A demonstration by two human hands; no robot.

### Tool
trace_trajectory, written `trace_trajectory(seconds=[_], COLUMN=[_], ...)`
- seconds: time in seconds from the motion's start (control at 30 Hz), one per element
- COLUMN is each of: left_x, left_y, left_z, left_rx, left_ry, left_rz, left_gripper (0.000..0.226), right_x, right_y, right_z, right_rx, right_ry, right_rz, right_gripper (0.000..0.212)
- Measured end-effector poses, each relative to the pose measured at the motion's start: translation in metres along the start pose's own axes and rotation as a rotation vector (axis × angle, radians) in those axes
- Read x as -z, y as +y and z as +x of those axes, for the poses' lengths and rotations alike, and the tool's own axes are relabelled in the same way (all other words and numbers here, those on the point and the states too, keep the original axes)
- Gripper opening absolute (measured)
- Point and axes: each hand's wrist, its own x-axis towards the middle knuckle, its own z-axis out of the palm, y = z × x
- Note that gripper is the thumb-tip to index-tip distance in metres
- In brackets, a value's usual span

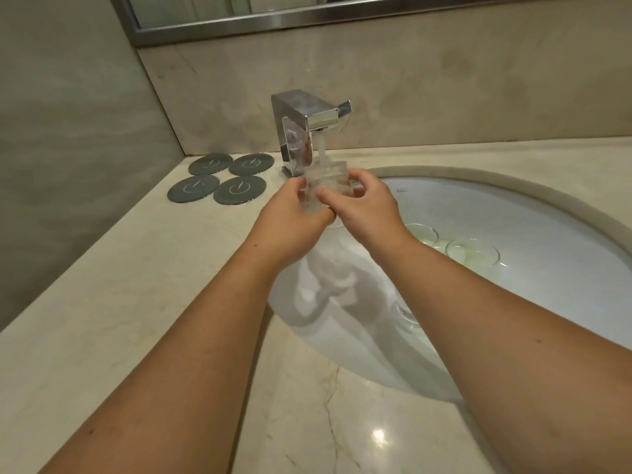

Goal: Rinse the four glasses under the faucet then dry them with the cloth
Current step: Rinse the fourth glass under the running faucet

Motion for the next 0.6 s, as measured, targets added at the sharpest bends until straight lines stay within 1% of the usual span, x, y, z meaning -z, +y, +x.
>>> trace_trajectory(seconds=[0.1, 0.17, 0.23, 0.33, 0.4, 0.47, 0.53, 0.6], left_x=[0.004, 0.004, 0.000, -0.011, -0.014, -0.015, -0.014, -0.013], left_y=[0.008, 0.014, 0.015, 0.006, -0.001, -0.004, -0.002, -0.001], left_z=[0.008, 0.014, 0.015, 0.014, 0.013, 0.014, 0.014, 0.014], left_rx=[0.034, 0.054, 0.050, 0.017, 0.008, -0.006, -0.028, -0.020], left_ry=[-0.062, -0.100, -0.093, -0.022, -0.018, -0.013, 0.008, 0.025], left_rz=[0.081, 0.091, 0.057, -0.024, -0.066, -0.100, -0.105, -0.179], left_gripper=[0.068, 0.076, 0.074, 0.072, 0.082, 0.087, 0.082, 0.073], right_x=[-0.002, -0.002, 0.000, 0.002, 0.003, 0.003, 0.003, 0.004], right_y=[0.001, 0.002, 0.001, 0.001, -0.001, -0.004, -0.006, -0.007], right_z=[0.003, 0.005, 0.005, 0.006, 0.006, 0.003, 0.001, 0.000], right_rx=[-0.061, -0.126, -0.197, -0.274, -0.312, -0.351, -0.372, -0.397], right_ry=[0.017, 0.023, 0.009, -0.036, -0.065, -0.089, -0.111, -0.136], right_rz=[0.028, 0.050, 0.111, 0.230, 0.305, 0.366, 0.385, 0.382], right_gripper=[0.050, 0.050, 0.045, 0.054, 0.046, 0.044, 0.047, 0.056])
